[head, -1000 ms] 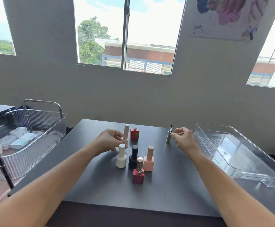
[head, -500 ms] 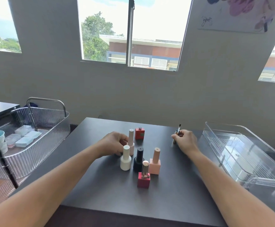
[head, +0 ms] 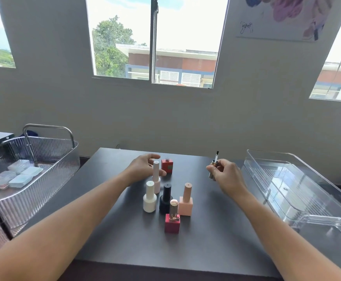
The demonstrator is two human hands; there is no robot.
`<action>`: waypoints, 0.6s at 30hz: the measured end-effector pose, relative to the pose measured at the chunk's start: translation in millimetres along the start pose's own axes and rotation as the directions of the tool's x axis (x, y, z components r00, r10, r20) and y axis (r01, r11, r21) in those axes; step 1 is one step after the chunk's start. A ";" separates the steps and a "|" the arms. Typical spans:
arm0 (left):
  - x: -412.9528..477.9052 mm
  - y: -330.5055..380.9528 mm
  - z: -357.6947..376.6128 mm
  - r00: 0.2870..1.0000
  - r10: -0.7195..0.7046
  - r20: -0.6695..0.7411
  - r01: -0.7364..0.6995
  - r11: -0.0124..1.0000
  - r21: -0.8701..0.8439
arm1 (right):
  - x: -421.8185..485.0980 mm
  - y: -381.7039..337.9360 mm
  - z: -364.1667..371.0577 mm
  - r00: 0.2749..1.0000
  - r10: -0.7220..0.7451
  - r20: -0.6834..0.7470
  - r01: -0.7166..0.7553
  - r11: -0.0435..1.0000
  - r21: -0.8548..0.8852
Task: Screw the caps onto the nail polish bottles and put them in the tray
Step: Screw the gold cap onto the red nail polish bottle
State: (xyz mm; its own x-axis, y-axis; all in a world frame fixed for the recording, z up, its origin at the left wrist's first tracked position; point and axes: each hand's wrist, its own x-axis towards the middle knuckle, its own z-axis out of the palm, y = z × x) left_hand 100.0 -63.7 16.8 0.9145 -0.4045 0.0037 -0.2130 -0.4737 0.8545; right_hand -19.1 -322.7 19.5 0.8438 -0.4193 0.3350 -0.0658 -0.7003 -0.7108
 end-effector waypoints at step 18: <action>5.4 9.3 -3.8 0.979 -0.027 -0.204 -0.019 0.975 -0.222 | -20.2 -20.8 -21.1 0.996 -0.027 0.080 0.016 0.991 0.135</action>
State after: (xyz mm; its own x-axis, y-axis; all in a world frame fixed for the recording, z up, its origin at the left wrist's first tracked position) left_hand 104.3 -67.4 26.7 0.9709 -0.2232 0.0863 -0.1488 -0.2805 0.9482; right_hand -46.0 -311.8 40.6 0.8850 -0.3530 0.3036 0.0199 -0.6228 -0.7821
